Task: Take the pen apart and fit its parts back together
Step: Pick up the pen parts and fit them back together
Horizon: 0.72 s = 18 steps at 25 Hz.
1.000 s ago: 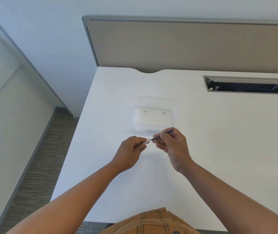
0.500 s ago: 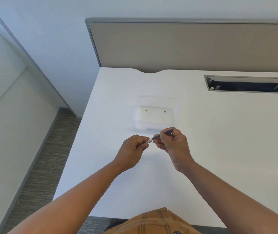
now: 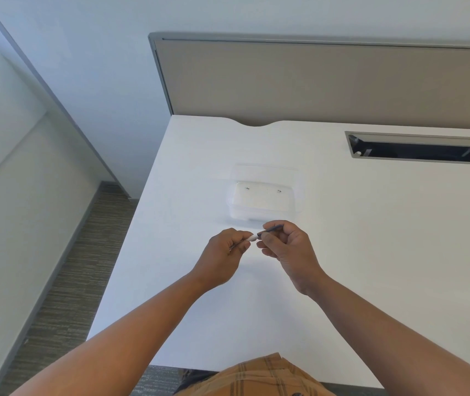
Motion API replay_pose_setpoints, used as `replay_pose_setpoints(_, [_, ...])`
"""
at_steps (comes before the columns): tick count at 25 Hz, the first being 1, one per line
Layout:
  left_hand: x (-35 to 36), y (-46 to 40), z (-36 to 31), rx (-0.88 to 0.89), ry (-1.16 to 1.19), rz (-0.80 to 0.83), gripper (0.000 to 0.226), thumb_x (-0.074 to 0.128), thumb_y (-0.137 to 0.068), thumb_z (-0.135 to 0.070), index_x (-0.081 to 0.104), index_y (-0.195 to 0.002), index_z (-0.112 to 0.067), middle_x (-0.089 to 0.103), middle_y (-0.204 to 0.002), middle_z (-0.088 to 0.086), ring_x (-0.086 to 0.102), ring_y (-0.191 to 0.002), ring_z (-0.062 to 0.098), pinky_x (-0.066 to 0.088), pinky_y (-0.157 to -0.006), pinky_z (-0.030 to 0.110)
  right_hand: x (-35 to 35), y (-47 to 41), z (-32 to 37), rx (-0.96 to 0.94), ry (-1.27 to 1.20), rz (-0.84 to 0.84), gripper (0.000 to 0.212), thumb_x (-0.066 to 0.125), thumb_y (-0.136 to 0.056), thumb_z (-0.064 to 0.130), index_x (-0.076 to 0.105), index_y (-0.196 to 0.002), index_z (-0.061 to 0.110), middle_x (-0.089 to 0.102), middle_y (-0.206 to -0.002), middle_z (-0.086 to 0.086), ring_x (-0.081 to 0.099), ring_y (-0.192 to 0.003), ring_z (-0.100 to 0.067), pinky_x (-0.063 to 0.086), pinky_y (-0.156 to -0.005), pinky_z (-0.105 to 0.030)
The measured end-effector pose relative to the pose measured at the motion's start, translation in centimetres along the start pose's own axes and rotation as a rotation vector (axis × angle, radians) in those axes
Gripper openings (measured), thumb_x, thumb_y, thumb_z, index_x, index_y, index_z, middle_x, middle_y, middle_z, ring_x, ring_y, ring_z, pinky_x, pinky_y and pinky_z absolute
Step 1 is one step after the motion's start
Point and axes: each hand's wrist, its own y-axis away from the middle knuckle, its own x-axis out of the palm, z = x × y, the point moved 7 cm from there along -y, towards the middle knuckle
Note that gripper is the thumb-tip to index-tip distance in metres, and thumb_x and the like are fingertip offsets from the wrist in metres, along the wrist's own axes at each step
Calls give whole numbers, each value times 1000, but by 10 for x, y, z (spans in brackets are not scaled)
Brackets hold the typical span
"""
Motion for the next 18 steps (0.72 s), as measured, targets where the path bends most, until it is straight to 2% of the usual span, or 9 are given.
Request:
replay_pose_setpoints(3, [-2,0,2,-39,28,-21,25,56,-102,-18,72,-115,-32,67,-104,-9,57,-93,-5,39,-77,4,-4,1,0,-27,2,-60,25,66,-91,12,60,-114,18,80,-92,-5,75,-81,-18,59,-72,-23])
replay_pose_setpoints(6, [-3,1,6,-68,31,-22,23,55,-102,-19,71,-116,-30,68,-111,-5,59,-101,0,43,-83,12,-10,2,2,-83,20,-139,27,62,-88,9,55,-111,22,79,-91,-7,74,-77,-18,58,-71,-24])
replay_pose_setpoints(11, [-3,1,5,-79,48,-24,23,55,-103,-19,71,-115,-29,68,-113,-6,60,-104,4,43,-84,13,-7,3,6,-159,111,-107,27,59,-87,10,63,-110,23,77,-90,-8,74,-78,-18,56,-71,-24])
replay_pose_setpoints(14, [-5,1,1,-69,112,-35,23,55,-103,-17,72,-114,-28,69,-108,-18,60,-98,-3,43,-83,9,-10,3,2,-160,132,-123,34,58,-92,4,62,-119,24,76,-94,-7,74,-78,-18,58,-71,-23])
replay_pose_setpoints(16, [-6,0,-1,-63,180,-47,22,56,-102,-17,72,-115,-24,69,-95,-29,60,-91,-5,47,-85,11,-15,2,-1,-147,144,-156,37,57,-93,1,60,-120,26,76,-93,-7,74,-77,-17,58,-70,-23])
replay_pose_setpoints(18, [-7,-1,-2,-54,219,-56,22,56,-102,-16,73,-116,-21,68,-88,-30,60,-86,-4,49,-85,14,-21,0,-5,-127,161,-176,37,56,-92,0,60,-118,27,76,-91,-7,74,-77,-16,57,-69,-22])
